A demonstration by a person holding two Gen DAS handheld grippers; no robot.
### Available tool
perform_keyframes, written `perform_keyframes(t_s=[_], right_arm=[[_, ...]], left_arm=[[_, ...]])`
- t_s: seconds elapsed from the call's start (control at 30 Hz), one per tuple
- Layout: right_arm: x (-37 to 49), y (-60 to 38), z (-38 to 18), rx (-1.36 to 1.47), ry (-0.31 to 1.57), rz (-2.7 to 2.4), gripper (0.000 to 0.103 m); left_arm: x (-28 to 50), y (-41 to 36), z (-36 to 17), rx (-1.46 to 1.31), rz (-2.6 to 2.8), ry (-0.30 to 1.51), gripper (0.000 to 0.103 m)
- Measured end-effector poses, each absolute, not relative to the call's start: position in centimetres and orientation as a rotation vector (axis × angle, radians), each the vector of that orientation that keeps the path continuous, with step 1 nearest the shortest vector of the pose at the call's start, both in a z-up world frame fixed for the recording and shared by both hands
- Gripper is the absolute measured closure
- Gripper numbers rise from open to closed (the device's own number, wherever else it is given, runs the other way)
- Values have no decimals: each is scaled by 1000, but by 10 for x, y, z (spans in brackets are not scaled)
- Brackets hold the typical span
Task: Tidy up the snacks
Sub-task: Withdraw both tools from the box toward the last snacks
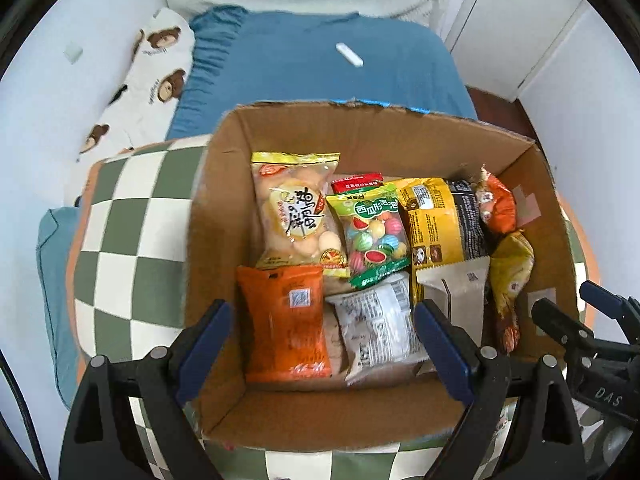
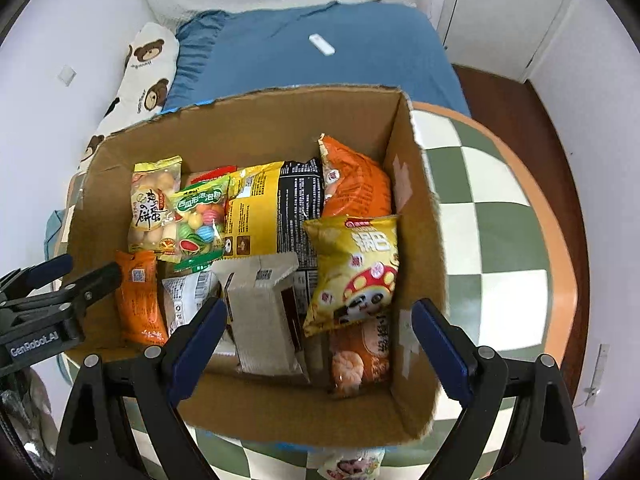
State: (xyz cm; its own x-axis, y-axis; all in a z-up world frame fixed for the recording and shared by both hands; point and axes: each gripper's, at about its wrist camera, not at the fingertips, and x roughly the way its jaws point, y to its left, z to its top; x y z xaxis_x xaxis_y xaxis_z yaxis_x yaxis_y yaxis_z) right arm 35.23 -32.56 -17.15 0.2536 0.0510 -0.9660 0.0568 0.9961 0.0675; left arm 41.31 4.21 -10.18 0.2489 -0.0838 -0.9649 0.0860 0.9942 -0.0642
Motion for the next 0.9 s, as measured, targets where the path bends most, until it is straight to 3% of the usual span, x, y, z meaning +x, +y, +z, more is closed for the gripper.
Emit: perform_keyframes(t_s=[0.57,0.9], right_arm=[[236,-304,-92,9,1008,-27,7],[169,-299,-59,17,864,-66,7]], left_arm=[[296,52,-23,4,-103,998,10],[242,47,-2,13,-119,918,10]])
